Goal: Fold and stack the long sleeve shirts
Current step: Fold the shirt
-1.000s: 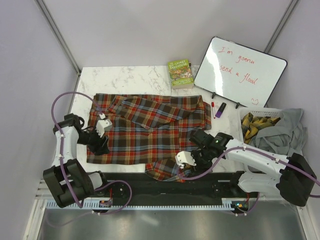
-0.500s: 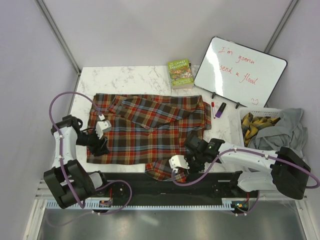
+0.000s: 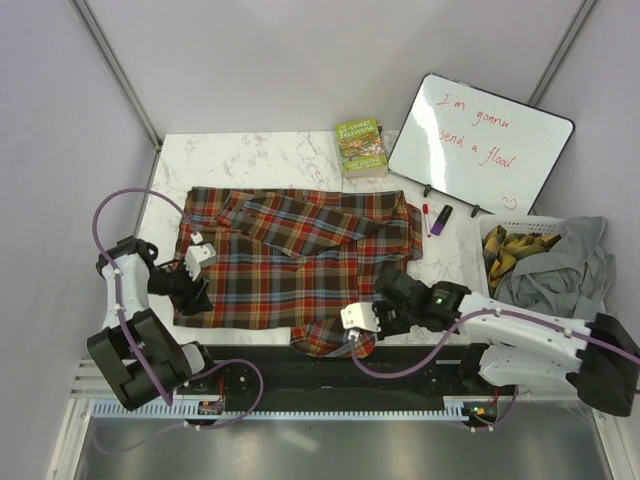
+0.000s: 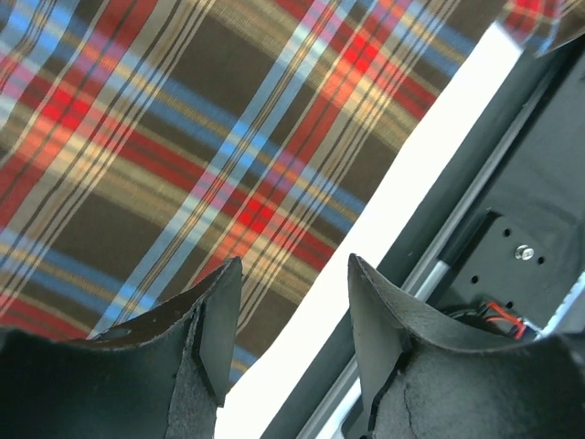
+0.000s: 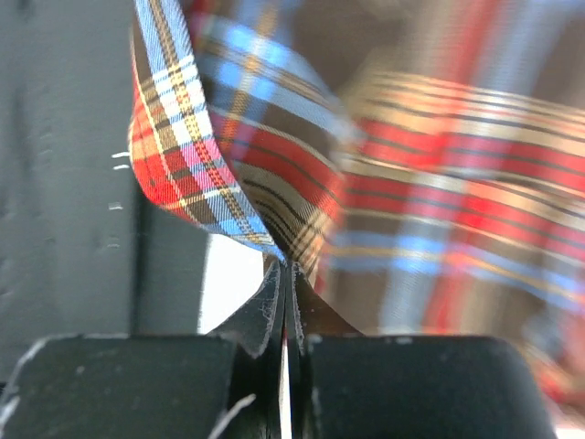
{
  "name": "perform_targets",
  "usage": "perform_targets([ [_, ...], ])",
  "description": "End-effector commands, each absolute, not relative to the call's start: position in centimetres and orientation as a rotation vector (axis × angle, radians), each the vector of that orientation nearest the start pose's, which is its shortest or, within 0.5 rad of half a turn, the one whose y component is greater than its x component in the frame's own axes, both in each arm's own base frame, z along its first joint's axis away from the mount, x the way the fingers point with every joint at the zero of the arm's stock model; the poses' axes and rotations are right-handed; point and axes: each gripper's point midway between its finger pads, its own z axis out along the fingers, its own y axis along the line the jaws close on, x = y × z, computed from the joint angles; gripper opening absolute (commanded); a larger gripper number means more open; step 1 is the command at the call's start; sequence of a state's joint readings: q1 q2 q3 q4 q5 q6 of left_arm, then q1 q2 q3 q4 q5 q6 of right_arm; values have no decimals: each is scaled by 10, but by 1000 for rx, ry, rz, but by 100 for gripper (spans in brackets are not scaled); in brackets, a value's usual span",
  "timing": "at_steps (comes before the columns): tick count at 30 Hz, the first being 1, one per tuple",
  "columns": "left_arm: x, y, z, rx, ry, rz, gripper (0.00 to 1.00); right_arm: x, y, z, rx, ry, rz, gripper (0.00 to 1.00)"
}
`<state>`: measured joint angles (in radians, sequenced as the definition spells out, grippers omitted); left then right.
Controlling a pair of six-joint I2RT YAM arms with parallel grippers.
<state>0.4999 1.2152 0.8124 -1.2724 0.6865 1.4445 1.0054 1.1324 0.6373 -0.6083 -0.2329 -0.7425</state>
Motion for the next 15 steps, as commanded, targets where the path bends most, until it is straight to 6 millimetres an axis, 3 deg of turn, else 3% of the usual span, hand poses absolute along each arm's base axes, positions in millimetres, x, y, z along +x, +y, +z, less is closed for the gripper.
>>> perform_targets([
  [1, 175, 22, 86, 1195, 2273, -533, 56, 154, 218, 121, -1813, 1560, 235, 0],
  [9, 168, 37, 67, 1267, 2297, -433, 56, 187, 189, 173, -1513, 1451, -1, 0],
  [15, 155, 44, 53, 1404, 2282, -383, 55, 185, 194, 180, -1477, 1442, 38, 0],
])
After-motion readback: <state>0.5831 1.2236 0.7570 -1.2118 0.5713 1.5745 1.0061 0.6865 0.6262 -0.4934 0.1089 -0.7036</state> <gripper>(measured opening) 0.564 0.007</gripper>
